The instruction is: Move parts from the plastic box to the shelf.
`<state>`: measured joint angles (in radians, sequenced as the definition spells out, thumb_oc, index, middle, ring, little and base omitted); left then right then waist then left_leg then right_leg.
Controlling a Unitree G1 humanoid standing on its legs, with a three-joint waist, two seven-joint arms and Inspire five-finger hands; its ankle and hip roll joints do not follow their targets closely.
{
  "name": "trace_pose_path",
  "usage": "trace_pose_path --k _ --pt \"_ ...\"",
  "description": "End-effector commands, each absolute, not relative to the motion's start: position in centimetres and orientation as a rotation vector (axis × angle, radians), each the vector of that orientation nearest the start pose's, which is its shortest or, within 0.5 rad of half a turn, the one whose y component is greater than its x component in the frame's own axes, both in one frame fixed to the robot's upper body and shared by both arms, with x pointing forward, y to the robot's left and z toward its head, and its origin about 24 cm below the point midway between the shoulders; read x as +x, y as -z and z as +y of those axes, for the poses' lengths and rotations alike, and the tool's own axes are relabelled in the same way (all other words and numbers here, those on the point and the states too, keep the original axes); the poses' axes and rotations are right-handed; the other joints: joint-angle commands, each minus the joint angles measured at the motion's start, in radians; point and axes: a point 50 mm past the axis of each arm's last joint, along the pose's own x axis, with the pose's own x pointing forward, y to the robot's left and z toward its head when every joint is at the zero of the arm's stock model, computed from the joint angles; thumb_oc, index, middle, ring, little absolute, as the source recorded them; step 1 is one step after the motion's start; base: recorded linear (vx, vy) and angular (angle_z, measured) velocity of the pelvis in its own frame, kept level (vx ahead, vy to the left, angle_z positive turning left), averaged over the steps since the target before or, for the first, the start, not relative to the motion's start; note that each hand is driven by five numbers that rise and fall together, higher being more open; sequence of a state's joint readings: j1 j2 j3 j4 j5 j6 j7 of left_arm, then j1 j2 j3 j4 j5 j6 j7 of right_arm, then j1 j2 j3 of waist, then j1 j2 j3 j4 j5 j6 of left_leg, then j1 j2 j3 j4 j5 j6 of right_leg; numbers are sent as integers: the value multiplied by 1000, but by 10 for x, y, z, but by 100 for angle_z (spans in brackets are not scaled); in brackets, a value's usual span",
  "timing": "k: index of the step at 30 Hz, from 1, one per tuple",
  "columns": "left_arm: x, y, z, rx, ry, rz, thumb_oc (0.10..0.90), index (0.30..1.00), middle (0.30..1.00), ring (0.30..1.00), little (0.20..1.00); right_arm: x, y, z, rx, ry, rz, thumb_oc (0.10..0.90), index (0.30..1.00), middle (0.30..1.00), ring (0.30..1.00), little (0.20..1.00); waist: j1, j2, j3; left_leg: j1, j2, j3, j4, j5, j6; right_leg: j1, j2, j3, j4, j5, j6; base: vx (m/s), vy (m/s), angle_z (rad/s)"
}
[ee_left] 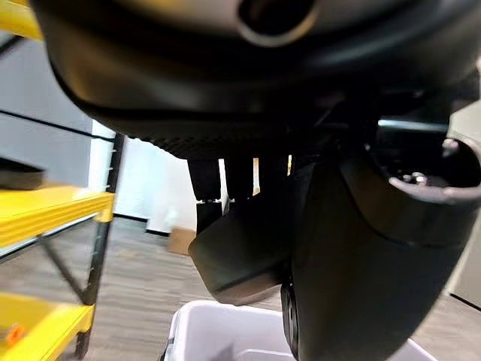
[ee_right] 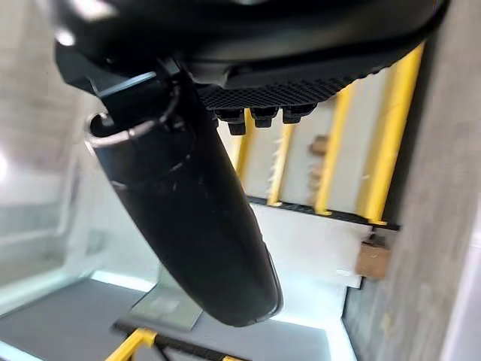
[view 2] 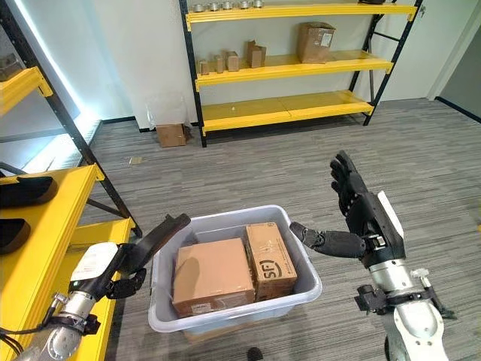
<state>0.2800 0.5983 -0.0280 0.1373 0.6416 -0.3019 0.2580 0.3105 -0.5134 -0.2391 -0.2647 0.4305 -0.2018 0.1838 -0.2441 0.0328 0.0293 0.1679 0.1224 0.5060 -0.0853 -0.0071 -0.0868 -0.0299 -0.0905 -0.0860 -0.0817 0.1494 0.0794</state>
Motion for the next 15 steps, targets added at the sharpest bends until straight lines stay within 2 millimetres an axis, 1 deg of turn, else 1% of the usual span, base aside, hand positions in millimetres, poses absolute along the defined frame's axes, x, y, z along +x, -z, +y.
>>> trace_pose_path --k 1,4,5,11,12,15 --pt "221 -98 274 1160 -205 -379 400 300 300 300 300 197 -153 -260 -238 -42 -500 900 1000 1000 1000 1000 10 -8 -57 25 97 -56 -2 33 -42 -13 -52 9 71 -54 95 -38 -75 4" --pt "212 -92 273 1115 -230 -356 400 300 300 300 300 198 -142 -258 -186 -24 -474 900 1000 1000 1000 1000 25 -9 -50 12 113 -65 -2 48 -47 -11 -40 -3 69 -59 87 -43 -78 9" --pt "212 -92 273 1115 -230 -355 400 300 300 300 300 198 -141 -257 -186 -24 -474 900 1000 1000 1000 1000 24 -9 -50 12 113 -66 -2 49 -48 -10 -40 -4 68 -59 86 -32 -56 6" --pt "196 -86 273 1046 -270 -332 400 300 300 300 300 195 -135 -251 -152 -23 -470 900 1000 1000 1000 1000 50 -8 -35 -9 146 -84 3 77 -60 2 -13 -27 61 -76 66 -35 -93 7" --pt "194 -84 273 1031 -272 -319 400 300 300 300 300 195 -135 -248 -153 -36 -472 900 1000 1000 1000 1000 61 -9 -29 -15 159 -93 5 89 -65 6 -3 -32 62 -84 57 -45 -128 20" --pt "188 -83 273 1008 -287 -308 400 300 300 300 300 197 -139 -242 -163 -68 -487 900 1000 1000 1000 1000 79 -8 -18 -24 176 -105 9 107 -72 10 13 -48 69 -98 45 -30 -114 15"
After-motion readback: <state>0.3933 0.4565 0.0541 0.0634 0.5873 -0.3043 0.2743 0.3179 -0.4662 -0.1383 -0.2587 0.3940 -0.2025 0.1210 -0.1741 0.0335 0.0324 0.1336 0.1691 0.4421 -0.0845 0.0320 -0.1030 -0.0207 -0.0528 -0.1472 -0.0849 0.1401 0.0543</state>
